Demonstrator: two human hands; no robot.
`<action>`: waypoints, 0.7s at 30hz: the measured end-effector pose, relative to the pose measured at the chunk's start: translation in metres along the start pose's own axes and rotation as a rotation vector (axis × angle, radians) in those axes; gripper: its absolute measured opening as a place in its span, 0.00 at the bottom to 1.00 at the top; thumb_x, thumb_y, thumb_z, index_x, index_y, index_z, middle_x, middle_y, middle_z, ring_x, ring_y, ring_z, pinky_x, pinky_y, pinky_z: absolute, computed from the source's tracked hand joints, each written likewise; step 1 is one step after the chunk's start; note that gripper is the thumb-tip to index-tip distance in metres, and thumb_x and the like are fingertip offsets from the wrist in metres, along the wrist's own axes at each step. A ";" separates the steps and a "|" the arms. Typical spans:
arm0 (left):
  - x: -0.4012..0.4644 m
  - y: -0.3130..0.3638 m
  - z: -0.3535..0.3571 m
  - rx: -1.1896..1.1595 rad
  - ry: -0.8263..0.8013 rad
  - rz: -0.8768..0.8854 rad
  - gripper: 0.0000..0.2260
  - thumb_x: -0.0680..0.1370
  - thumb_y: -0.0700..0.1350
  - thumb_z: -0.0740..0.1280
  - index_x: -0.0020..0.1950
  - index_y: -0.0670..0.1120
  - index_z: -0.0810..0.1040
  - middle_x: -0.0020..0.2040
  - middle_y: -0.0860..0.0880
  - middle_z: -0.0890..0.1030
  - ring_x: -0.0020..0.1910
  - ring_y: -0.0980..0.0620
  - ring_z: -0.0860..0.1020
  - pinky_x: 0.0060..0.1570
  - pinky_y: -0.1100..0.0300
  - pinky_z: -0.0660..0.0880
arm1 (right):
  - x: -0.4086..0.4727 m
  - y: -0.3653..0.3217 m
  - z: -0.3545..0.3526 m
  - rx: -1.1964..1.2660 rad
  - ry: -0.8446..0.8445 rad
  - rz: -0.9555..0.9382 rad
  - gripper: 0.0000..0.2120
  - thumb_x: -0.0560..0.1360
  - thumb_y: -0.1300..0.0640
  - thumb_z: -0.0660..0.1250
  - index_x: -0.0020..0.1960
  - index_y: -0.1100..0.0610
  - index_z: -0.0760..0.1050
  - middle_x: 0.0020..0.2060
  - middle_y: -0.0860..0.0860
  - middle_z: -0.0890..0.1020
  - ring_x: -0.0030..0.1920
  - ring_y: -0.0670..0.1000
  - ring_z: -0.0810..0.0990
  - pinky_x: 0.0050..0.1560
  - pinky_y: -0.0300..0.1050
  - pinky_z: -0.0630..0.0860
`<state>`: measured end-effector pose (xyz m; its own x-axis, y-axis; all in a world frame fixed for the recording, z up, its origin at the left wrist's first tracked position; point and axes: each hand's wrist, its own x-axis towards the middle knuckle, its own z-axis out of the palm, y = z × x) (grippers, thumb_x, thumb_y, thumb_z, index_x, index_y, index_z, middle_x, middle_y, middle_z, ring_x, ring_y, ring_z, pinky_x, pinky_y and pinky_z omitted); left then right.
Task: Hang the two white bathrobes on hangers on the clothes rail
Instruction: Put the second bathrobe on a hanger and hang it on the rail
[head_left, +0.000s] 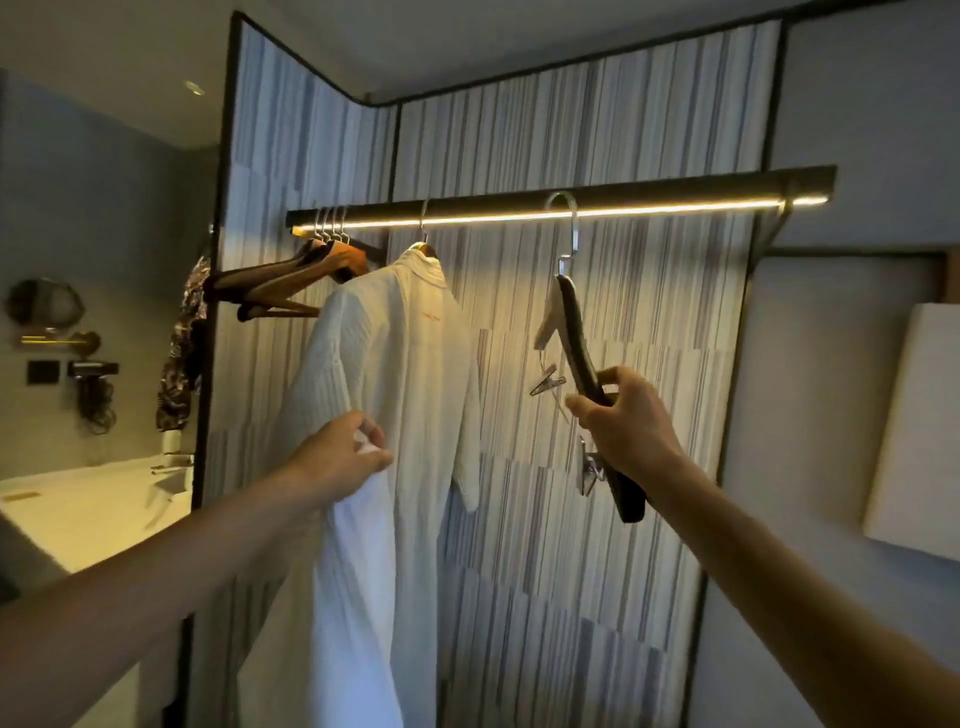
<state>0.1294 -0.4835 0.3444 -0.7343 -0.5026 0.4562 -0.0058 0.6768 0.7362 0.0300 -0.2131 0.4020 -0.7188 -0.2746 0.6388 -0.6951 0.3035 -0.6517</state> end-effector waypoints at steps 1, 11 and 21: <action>0.000 -0.007 0.001 0.043 -0.006 0.012 0.07 0.75 0.43 0.72 0.45 0.44 0.75 0.44 0.44 0.79 0.47 0.43 0.78 0.44 0.54 0.73 | -0.026 0.006 -0.002 0.018 -0.046 0.016 0.16 0.78 0.55 0.67 0.62 0.57 0.69 0.43 0.52 0.79 0.35 0.48 0.80 0.29 0.34 0.73; -0.036 -0.030 0.021 0.338 -0.038 -0.038 0.08 0.78 0.44 0.66 0.53 0.41 0.80 0.57 0.37 0.80 0.57 0.38 0.78 0.47 0.55 0.71 | -0.260 0.015 -0.057 0.259 -0.500 0.118 0.15 0.71 0.48 0.68 0.56 0.48 0.77 0.35 0.57 0.82 0.33 0.52 0.80 0.38 0.40 0.78; -0.124 0.058 0.078 0.122 -0.297 0.076 0.01 0.75 0.42 0.70 0.45 0.45 0.81 0.46 0.44 0.82 0.47 0.47 0.79 0.46 0.55 0.75 | -0.328 0.024 -0.081 0.249 -0.450 0.133 0.11 0.76 0.54 0.67 0.57 0.51 0.75 0.36 0.55 0.82 0.33 0.49 0.81 0.36 0.40 0.79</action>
<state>0.1669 -0.3401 0.2917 -0.9016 -0.2811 0.3288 -0.0114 0.7752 0.6317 0.2506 -0.0417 0.2101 -0.6983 -0.6297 0.3405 -0.5401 0.1514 -0.8279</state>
